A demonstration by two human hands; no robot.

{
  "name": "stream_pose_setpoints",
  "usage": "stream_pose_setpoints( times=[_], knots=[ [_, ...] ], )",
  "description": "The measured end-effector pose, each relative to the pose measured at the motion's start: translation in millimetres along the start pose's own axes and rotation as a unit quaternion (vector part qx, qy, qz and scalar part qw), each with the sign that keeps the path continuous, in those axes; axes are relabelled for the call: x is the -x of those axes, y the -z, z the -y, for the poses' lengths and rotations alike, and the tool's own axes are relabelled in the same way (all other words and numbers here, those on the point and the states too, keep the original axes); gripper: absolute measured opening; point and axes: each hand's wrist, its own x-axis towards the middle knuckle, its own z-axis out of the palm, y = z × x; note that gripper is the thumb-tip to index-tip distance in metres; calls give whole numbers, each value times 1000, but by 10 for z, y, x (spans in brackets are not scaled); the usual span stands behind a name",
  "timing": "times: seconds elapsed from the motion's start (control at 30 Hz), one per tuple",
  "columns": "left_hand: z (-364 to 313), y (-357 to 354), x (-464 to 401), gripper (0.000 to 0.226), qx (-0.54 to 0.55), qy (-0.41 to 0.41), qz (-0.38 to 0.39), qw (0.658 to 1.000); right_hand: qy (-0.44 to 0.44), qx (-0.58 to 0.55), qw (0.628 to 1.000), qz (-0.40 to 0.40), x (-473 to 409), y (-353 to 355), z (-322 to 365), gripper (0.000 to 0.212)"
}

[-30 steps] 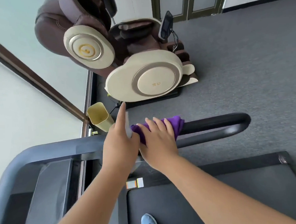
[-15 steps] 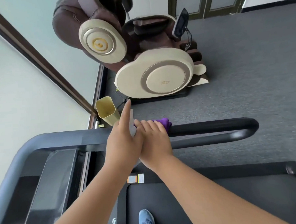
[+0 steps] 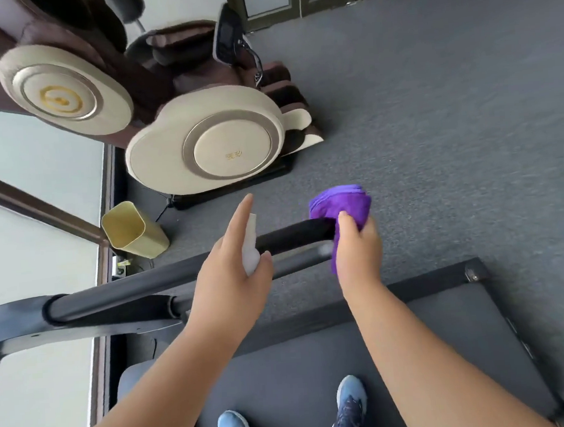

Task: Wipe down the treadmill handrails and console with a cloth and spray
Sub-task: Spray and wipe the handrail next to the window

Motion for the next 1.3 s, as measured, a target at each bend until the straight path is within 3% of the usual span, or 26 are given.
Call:
stream_pose_setpoints(
  times=[0.03,0.1,0.23,0.37,0.43,0.5,0.6,0.7,0.73,0.77,0.83,0.9,0.97,1.07,1.3],
  knots=[
    [-10,-35,-10,81,-1,5,4,1000,-126,-110,986,-7,-104,44,-96,12],
    [-19,-36,-31,80,0,5,2,1000,-229,-243,943,14,-257,73,-358,22],
    [87,-61,-31,80,-2,10,-23,1000,-257,-358,897,42,-421,-62,-766,43],
    [214,15,44,82,-20,23,-37,999,-346,-443,824,64,-345,-182,-905,35],
    [244,104,82,82,-28,30,-30,999,-339,-467,815,57,-291,-167,-889,31],
    [261,237,113,82,-25,34,-28,999,-308,-442,841,45,-269,-89,-763,35],
    [333,476,127,81,-19,36,-35,999,-193,-385,902,29,-184,62,-378,45],
    [453,758,154,81,-36,51,-51,997,-112,-162,980,33,110,-23,37,20],
    [506,865,172,81,-46,60,-60,995,-57,-92,993,38,214,-110,148,8],
    [579,982,200,80,-53,71,-70,994,27,-24,999,36,319,-209,228,11],
    [762,1236,276,79,-55,94,-90,990,172,139,975,22,471,-394,241,17],
    [958,1507,370,79,-57,117,-110,985,217,297,930,28,663,-623,247,33],
    [1167,1770,496,79,-60,138,-124,981,242,380,890,76,1042,-948,292,39],
    [1512,2141,741,79,-45,175,-146,973,296,417,845,159,1751,-1615,294,57],
    [2299,2887,1334,82,-20,244,-216,945,299,348,835,304,3245,-3172,414,53]
  ],
)
